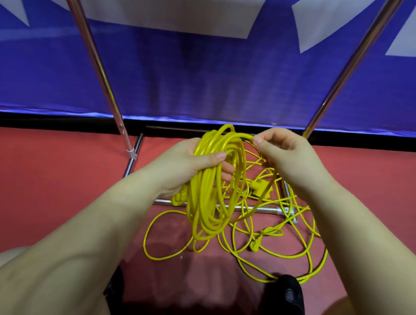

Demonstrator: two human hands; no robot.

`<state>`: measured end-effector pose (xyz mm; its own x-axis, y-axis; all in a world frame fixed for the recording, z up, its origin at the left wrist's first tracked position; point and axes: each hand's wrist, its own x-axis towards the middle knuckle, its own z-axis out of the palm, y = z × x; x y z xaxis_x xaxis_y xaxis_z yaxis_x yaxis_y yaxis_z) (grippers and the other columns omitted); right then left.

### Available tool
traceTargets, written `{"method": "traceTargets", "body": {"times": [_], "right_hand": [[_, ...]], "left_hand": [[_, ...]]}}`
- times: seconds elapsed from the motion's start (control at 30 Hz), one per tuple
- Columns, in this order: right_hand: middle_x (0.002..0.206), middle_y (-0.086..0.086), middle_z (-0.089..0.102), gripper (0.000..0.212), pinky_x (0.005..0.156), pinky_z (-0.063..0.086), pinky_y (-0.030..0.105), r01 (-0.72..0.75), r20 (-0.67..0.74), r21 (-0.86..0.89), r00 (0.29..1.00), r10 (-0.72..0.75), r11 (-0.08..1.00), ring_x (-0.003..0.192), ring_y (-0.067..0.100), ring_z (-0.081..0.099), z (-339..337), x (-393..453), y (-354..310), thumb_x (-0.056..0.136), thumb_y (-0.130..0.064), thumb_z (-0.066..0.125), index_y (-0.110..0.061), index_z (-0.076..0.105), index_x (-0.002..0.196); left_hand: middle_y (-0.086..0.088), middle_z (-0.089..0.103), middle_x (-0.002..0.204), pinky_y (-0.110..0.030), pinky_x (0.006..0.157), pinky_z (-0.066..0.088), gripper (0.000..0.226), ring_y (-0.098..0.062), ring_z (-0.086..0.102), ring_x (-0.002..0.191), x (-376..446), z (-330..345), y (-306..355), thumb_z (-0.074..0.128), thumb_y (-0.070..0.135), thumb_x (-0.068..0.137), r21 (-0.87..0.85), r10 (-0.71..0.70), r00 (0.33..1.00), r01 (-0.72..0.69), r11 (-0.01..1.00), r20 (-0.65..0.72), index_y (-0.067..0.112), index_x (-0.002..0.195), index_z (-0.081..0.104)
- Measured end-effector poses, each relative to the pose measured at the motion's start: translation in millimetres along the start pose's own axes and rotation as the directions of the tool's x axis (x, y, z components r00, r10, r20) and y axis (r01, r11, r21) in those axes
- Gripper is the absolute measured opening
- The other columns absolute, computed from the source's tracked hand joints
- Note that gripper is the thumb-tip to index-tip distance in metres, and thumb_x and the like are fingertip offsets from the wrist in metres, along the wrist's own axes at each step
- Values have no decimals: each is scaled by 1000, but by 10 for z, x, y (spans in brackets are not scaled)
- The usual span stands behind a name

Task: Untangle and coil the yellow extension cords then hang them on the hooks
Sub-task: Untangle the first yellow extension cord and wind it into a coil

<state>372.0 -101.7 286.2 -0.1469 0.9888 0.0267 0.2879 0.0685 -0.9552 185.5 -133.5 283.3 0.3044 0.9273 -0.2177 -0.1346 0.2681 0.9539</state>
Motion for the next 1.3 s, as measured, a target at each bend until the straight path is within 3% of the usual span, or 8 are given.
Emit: {"method": "traceTargets", "body": {"times": [0.2,0.4,0.57,0.67,0.87,1.0,1.13,1.3], "right_hand": [[66,-2,53,14,59,42,17,0,182,-90,983,16,996,60,6,46,-68,16,7,89,-15,60,-20,62,75],[51,-14,55,13,54,41,10,-34,237,168,971,-6,985,49,-2,47,-97,3,-88,91,-13,52,-14,60,80],[53,-11,47,14,56,42,13,-84,327,297,945,-19,951,51,5,39,-121,21,-85,77,-32,70,-19,66,77],[56,-11,49,21,58,43,15,-84,375,286,927,-30,954,54,5,41,-129,23,-81,68,-41,76,-22,71,72],[66,-3,55,14,64,40,20,6,413,8,911,-9,1000,63,8,47,29,-66,-102,77,-30,67,-17,63,75],[59,-14,59,9,62,40,15,149,343,-128,934,-97,981,58,-3,51,116,-72,-102,84,-21,66,-17,64,76],[56,-15,59,9,57,37,9,223,292,-166,942,-168,961,54,-5,50,160,-121,-139,83,-20,67,-20,62,76],[64,-2,56,39,63,42,28,27,362,-382,924,123,924,61,11,51,127,-102,-10,72,-55,64,-16,56,76]], "left_hand": [[-3,68,61,-26,52,56,12,-11,66,53,-69,34,37,47,14,89,-98,-17,999,20,995,40,8,84,56],[1,60,57,-25,48,55,27,-10,61,47,-60,-27,19,54,33,71,-191,-39,999,42,981,16,10,84,53],[-1,62,64,-28,52,54,69,-14,63,54,1,-136,-55,83,53,43,-215,-18,997,34,976,75,8,88,54],[-2,62,64,-28,52,54,64,-14,62,55,16,-164,-88,81,57,43,-200,-17,996,34,979,84,9,80,58],[-1,58,58,-25,50,53,34,-12,58,49,-26,-61,-62,52,43,71,-118,-27,999,31,993,32,10,78,59],[1,57,60,-23,49,51,34,-11,57,49,-48,2,-88,57,33,72,-93,-48,995,56,994,85,10,97,56],[0,56,64,-27,53,51,20,-13,56,52,-29,-22,-109,72,20,76,-54,-18,997,22,998,82,13,89,58],[-1,56,58,-24,50,51,12,-12,54,49,-38,-59,-55,69,13,75,-64,76,997,-74,995,26,12,71,58]]}}
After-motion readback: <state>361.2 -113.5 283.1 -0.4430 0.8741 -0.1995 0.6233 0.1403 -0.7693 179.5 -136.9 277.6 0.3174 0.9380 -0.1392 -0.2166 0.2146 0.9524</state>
